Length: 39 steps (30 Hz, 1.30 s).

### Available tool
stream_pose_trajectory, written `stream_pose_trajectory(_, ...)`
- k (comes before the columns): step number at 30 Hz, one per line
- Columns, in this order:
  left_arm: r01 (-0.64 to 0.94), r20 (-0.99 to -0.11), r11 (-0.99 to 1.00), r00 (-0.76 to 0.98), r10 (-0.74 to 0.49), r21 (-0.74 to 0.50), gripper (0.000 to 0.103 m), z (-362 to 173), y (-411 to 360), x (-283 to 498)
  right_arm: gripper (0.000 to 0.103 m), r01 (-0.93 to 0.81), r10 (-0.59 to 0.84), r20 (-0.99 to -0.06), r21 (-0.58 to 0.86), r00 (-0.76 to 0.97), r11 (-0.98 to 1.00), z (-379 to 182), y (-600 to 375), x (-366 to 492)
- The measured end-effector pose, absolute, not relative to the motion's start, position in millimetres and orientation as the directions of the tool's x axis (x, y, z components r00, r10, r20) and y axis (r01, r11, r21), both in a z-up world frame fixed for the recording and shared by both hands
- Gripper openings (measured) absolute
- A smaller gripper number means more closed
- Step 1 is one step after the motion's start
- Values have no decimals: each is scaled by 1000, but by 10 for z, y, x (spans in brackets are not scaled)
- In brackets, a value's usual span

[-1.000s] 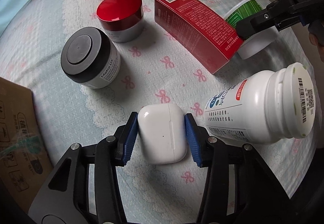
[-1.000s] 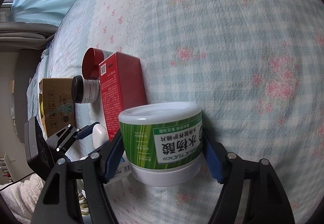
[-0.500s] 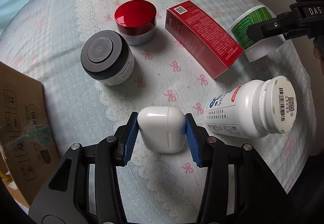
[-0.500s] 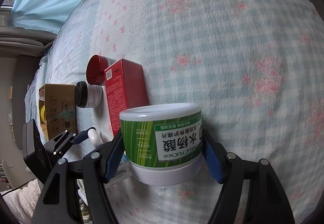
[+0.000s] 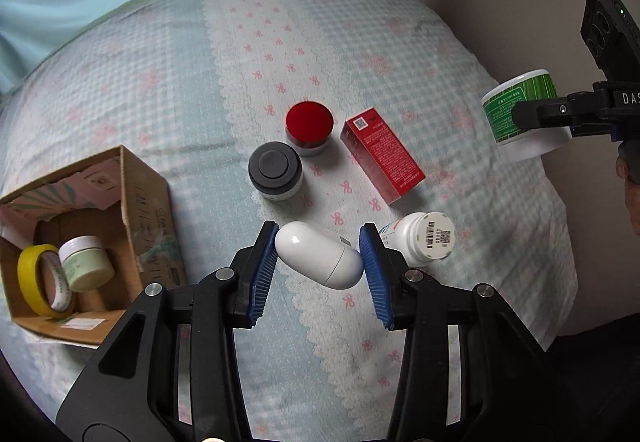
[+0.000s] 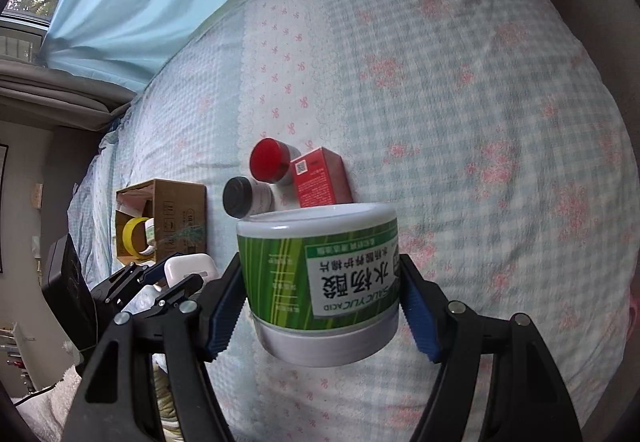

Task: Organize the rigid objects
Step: 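Carry the earbud case and green-labelled jar over the cardboard box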

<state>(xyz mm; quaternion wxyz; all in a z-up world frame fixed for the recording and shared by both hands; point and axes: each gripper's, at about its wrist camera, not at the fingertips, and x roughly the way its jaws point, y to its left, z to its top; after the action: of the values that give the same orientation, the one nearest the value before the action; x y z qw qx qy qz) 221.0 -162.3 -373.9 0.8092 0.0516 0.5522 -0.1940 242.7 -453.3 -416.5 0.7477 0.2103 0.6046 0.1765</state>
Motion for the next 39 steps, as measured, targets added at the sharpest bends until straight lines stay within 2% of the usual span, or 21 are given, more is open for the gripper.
stream_pose_trajectory(11, 278, -868, 948, 419, -266, -156, 38, -2358, -873, 2073, 67, -118, 524, -816, 511, 246, 851, -3033, -3975, 2159)
stream_pose_trajectory(18, 220, -851, 963, 465, -245, -157, 38, -1961, -115, 2183, 67, -188, 561, -792, 529, 242, 828, -2721, -3263, 2155)
stream_pose_trajectory(27, 204, -865, 959, 424, -268, -197, 38, -2034, 1011, 2458, 67, -152, 593, -775, 573, 219, 805, -2819, -2122, 2252)
stream_pose_trajectory(39, 254, -909, 952, 332, -252, -171, 38, -2851, 1946, 3042, 67, -27, 531, -827, 536, 186, 844, -3449, -993, 2490)
